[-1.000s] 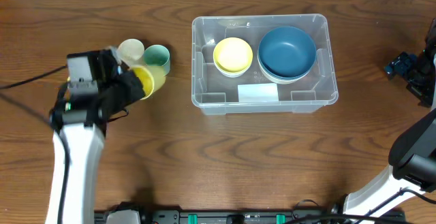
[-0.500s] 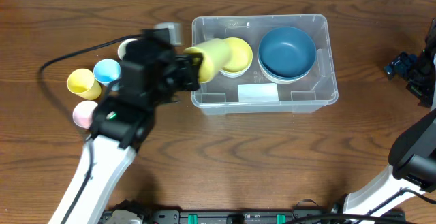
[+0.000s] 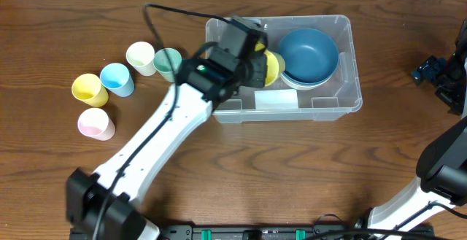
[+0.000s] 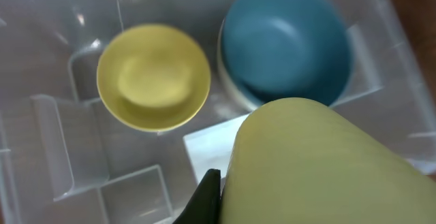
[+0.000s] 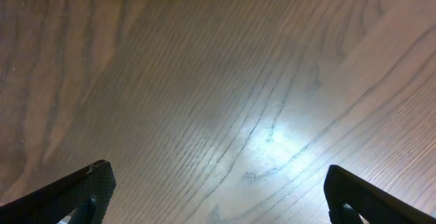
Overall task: Pack container
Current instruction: 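Lower the yellow cup into the bin's front middle and release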
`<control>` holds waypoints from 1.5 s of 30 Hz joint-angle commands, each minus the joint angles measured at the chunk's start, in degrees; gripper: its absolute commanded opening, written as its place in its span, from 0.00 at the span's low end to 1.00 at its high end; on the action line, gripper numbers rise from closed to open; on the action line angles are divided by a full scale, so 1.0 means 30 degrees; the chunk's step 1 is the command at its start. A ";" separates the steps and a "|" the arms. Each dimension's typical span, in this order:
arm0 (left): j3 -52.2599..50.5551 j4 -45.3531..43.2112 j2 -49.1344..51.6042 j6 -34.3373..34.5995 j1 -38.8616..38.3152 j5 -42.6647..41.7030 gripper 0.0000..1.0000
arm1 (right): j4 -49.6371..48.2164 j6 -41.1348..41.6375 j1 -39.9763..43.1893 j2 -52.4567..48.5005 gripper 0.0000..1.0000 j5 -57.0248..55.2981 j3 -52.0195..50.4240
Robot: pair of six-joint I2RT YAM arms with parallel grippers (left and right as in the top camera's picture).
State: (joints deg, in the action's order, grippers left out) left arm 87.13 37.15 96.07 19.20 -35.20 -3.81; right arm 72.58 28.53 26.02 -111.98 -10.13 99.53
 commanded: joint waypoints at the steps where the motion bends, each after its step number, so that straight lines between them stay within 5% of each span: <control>1: 0.0430 0.0357 0.1217 -0.0597 -0.0299 0.1392 0.06 | 0.0015 0.0408 0.0022 0.0102 0.99 -0.0262 -0.0073; 45: 0.0430 -0.1151 0.6790 -0.0517 -0.0882 0.2149 0.06 | 0.0015 0.0408 0.0022 0.0102 0.99 -0.0262 -0.0073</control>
State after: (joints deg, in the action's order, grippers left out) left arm 87.24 34.02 116.07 17.98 -37.82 1.76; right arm 72.58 28.56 26.02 -111.98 -10.13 99.53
